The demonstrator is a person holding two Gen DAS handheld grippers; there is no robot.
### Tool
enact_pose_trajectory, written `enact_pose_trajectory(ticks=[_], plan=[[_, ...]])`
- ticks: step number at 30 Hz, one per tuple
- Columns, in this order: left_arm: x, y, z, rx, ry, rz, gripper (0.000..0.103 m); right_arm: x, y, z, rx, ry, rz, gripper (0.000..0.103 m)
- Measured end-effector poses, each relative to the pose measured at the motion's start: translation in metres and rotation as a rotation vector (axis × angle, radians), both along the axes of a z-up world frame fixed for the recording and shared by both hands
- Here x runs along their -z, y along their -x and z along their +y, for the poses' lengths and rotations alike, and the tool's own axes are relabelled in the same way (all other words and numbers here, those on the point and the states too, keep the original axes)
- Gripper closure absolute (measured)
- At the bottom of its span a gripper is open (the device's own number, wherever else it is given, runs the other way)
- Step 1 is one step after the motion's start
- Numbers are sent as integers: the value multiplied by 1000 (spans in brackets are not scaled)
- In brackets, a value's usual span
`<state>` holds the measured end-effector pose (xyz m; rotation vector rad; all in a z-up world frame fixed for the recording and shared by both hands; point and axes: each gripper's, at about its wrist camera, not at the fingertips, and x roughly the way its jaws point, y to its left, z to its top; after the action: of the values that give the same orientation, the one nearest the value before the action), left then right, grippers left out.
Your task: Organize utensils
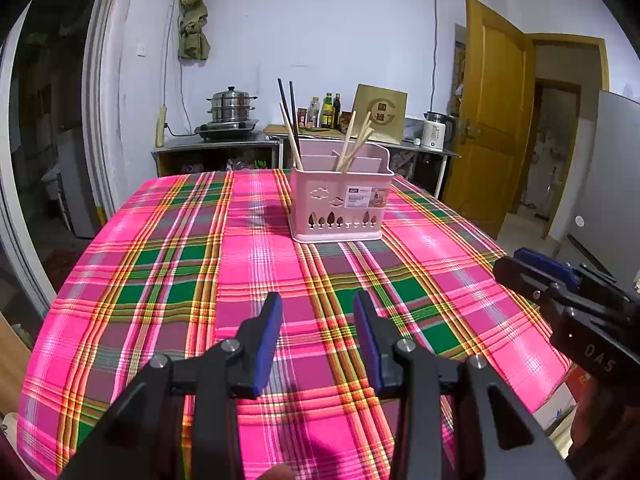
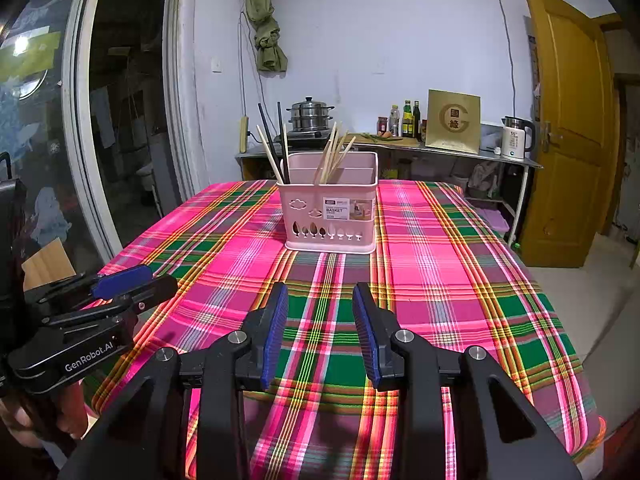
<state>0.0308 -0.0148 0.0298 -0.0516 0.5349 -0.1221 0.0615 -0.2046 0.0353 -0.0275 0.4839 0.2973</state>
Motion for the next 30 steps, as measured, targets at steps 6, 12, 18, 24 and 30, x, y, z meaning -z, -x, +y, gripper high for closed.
enact_pose_trajectory(ticks=[6, 12, 18, 24, 30], plan=[[0, 1, 0, -4, -6, 1, 64, 0, 1, 0, 1, 1, -1, 69], [1, 1, -1, -13, -14, -1, 64, 0, 1, 1, 1, 1, 0, 69], [1, 2, -3, -8, -15, -2, 64, 0, 1, 1, 1, 1, -1, 69], [0, 3, -6, -13, -35, -7, 64, 0, 1, 1, 0, 1, -1, 69], [1, 3, -7, -10, -40, -5, 64, 0, 2, -1, 1, 4, -3, 69]])
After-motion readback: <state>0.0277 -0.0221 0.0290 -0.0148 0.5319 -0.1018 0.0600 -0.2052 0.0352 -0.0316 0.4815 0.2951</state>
